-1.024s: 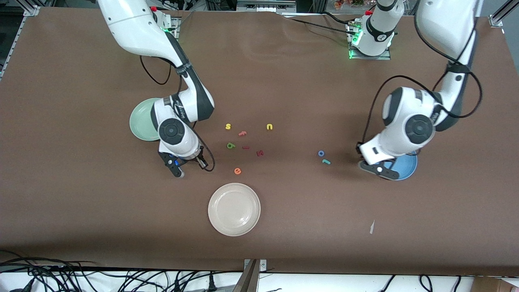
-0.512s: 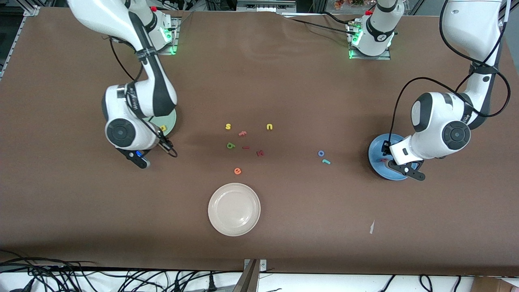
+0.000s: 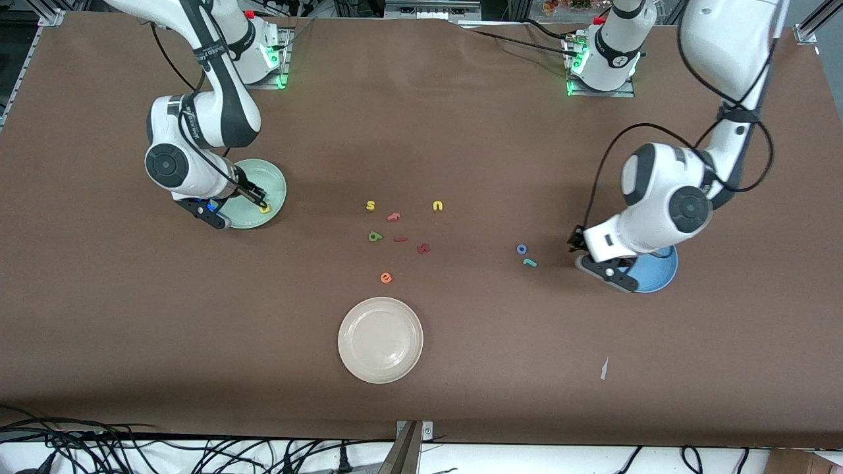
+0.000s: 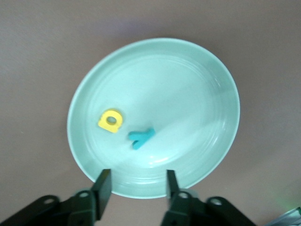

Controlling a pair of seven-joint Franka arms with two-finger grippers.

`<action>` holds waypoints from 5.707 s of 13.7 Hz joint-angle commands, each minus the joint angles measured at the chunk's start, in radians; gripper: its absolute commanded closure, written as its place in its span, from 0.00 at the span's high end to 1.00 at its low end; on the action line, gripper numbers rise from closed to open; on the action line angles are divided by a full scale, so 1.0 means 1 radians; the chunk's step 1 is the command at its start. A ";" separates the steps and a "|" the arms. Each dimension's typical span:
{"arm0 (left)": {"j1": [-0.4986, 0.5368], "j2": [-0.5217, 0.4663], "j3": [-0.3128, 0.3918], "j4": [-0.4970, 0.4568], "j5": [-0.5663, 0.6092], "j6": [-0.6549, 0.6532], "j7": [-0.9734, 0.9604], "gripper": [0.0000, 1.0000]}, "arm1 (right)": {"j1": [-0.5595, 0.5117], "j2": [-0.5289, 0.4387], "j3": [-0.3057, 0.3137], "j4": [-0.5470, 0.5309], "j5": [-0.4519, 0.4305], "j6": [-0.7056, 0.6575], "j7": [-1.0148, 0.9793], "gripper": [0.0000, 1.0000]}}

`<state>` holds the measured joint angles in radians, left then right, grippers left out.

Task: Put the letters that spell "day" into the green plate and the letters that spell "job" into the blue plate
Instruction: 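Grasp the green letter with the right gripper while the left grasps the cyan l, then place the green letter on the green plate and the l on the blue plate, then grasp the blue o with the left gripper while the right gripper withdraws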

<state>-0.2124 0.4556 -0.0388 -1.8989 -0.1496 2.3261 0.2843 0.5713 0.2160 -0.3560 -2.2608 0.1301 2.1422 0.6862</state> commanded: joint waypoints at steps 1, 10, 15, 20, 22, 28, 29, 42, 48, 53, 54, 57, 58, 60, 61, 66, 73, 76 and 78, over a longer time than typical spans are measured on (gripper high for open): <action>-0.050 0.072 0.010 0.015 -0.019 0.073 -0.082 0.65 | 0.009 -0.038 0.005 0.001 0.010 0.007 -0.017 1.00; -0.113 0.169 0.010 0.060 -0.019 0.193 -0.148 0.65 | 0.058 0.178 0.195 0.315 0.014 0.054 0.192 0.99; -0.133 0.192 0.011 0.058 -0.018 0.194 -0.148 0.66 | 0.088 0.382 0.241 0.527 0.127 0.169 0.543 0.99; -0.133 0.196 0.011 0.054 -0.008 0.202 -0.146 0.66 | 0.156 0.470 0.241 0.530 0.126 0.372 0.575 0.99; -0.131 0.201 0.011 0.050 0.013 0.214 -0.146 0.65 | 0.156 0.480 0.241 0.532 0.126 0.372 0.572 0.99; -0.131 0.207 0.013 0.050 0.013 0.214 -0.146 0.57 | 0.173 0.482 0.241 0.520 0.126 0.344 0.566 0.89; -0.131 0.207 0.011 0.050 0.015 0.214 -0.146 0.57 | 0.173 0.482 0.241 0.517 0.126 0.344 0.556 0.81; -0.122 0.206 0.014 0.057 0.107 0.231 -0.140 0.32 | 0.165 0.470 0.227 0.527 0.109 0.279 0.533 0.19; -0.013 0.040 0.034 0.038 0.125 0.046 -0.094 0.34 | 0.168 0.291 0.095 0.514 -0.051 -0.106 0.279 0.19; 0.163 -0.096 0.036 -0.104 0.127 -0.053 0.136 0.36 | 0.165 0.143 -0.099 0.310 -0.050 -0.197 -0.036 0.21; 0.177 -0.115 0.037 -0.135 0.127 -0.053 0.150 0.36 | 0.165 0.128 -0.141 0.266 -0.044 -0.193 -0.094 0.21; 0.179 -0.110 0.037 -0.140 0.125 -0.044 0.150 0.62 | 0.163 0.121 -0.178 0.135 -0.027 -0.090 -0.145 0.78; 0.168 -0.109 0.031 -0.135 0.122 -0.042 0.142 0.69 | 0.163 0.120 -0.198 0.129 -0.027 -0.091 -0.168 1.00; 0.148 -0.109 -0.006 -0.132 0.113 -0.022 0.122 0.73 | 0.163 0.103 -0.199 0.150 -0.024 -0.097 -0.195 1.00; 0.133 -0.106 -0.024 -0.128 0.108 0.002 0.098 0.73 | 0.168 0.102 -0.192 0.176 -0.024 -0.099 -0.197 1.00; -0.039 -0.025 -0.070 -0.097 0.074 0.114 -0.137 0.73 | 0.173 0.102 -0.135 0.332 -0.026 -0.101 -0.206 1.00; -0.087 0.087 -0.070 -0.094 0.074 0.256 -0.157 0.72 | 0.148 0.100 -0.152 0.633 -0.026 -0.165 -0.260 1.00; -0.110 0.113 -0.070 -0.091 0.071 0.262 -0.201 0.71 | 0.108 0.073 -0.144 0.649 -0.024 -0.208 -0.269 1.00; -0.119 0.118 -0.070 -0.092 0.076 0.269 -0.212 0.71 | 0.037 0.019 -0.094 0.649 -0.026 -0.238 -0.272 1.00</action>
<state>-0.3077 0.5581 -0.1174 -2.0083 -0.0630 2.5865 0.0910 0.6775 0.2986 -0.5057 -1.6113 0.0960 1.9500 0.4385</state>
